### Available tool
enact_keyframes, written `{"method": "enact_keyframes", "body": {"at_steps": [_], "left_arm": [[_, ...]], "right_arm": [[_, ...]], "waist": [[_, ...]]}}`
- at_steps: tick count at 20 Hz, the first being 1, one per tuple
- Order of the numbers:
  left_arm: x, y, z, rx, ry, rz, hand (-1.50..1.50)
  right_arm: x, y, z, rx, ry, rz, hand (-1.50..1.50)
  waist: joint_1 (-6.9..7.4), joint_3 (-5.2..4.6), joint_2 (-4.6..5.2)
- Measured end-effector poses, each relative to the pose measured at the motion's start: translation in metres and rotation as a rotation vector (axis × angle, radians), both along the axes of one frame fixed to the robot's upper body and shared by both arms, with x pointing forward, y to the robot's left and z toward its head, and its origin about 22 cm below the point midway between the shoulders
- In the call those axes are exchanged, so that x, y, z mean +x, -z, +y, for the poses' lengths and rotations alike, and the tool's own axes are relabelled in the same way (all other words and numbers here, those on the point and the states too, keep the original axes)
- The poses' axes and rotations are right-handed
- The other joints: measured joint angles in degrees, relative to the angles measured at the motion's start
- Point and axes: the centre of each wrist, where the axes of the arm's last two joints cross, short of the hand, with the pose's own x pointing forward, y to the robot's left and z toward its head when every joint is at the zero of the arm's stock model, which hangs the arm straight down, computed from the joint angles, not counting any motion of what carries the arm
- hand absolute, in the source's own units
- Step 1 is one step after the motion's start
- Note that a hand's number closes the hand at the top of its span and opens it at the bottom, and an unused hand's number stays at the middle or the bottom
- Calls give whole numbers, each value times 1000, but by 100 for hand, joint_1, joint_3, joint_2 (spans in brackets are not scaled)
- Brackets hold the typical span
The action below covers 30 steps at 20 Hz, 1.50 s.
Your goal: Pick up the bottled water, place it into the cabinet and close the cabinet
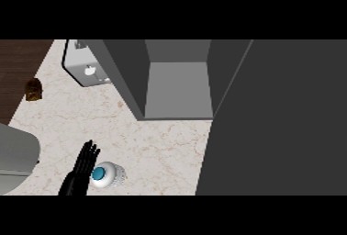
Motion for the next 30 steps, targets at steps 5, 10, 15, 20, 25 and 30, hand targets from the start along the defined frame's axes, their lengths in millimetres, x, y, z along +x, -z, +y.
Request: {"method": "enact_keyframes", "body": {"at_steps": [5, 10, 15, 20, 25, 30], "left_arm": [[9, 11, -4, -41, -8, -17, -150], [12, 19, -14, -79, -4, -25, -150], [21, 26, -19, -117, -7, -28, -150], [27, 27, -23, -151, 24, -32, 150], [36, 27, -31, -189, 78, -39, 150], [44, 20, -54, -116, 99, -128, 150]], "right_arm": [[-1, 2, -1, 0, 14, -1, -150], [0, 2, -5, -3, 43, -17, -150], [-1, 7, -6, -11, 53, -4, -150], [0, 10, -13, -28, 88, -21, -150], [-1, 16, -20, -41, 115, -33, -150], [0, 15, -26, -59, 133, -38, -150]], "waist": [[-4, 0, 0], [6, 2, 2], [13, 35, -7], [20, 60, -14], [13, 60, -13], [15, 22, -4]]}}
